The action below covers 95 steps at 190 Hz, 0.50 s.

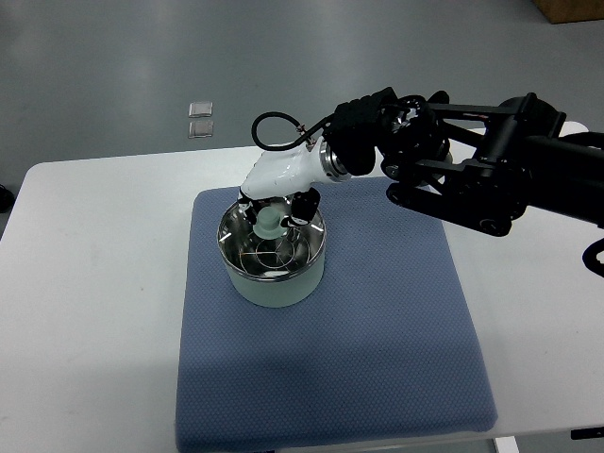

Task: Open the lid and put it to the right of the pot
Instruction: 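Lower the right hand and close its fingers around the green lid knob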

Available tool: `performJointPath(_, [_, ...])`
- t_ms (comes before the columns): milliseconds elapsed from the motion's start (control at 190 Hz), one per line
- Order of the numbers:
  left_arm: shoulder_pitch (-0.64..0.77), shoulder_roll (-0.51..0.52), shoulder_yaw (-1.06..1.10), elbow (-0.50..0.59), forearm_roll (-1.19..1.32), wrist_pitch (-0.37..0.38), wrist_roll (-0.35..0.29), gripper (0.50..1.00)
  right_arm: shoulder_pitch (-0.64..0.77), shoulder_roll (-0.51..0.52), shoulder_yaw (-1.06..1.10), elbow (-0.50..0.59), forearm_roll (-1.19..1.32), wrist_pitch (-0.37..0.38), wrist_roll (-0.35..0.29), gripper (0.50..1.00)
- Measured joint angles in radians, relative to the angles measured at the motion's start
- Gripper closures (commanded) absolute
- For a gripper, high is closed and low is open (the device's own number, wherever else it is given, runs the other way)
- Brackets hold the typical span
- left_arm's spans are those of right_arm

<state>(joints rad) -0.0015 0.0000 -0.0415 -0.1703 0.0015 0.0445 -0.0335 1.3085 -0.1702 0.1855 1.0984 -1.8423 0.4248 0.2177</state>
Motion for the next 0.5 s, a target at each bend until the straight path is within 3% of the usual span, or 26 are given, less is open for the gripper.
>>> performJointPath(311, [0.000,0.000,0.000,0.000,0.000,0.000,0.000,0.500,-0.001,0.001,0.000,0.000,-0.001,-0.001,0.000,0.912])
performJointPath(427, [0.000,0.000,-0.001,0.000,0.000,0.000,0.000,0.500,-0.001,0.001,0.000,0.000,-0.001,-0.002,0.000,0.985])
performJointPath(501, [0.000,0.000,-0.001,0.000,0.000,0.000,0.000,0.500,-0.001,0.001,0.000,0.000,-0.001,-0.002,0.000,1.000])
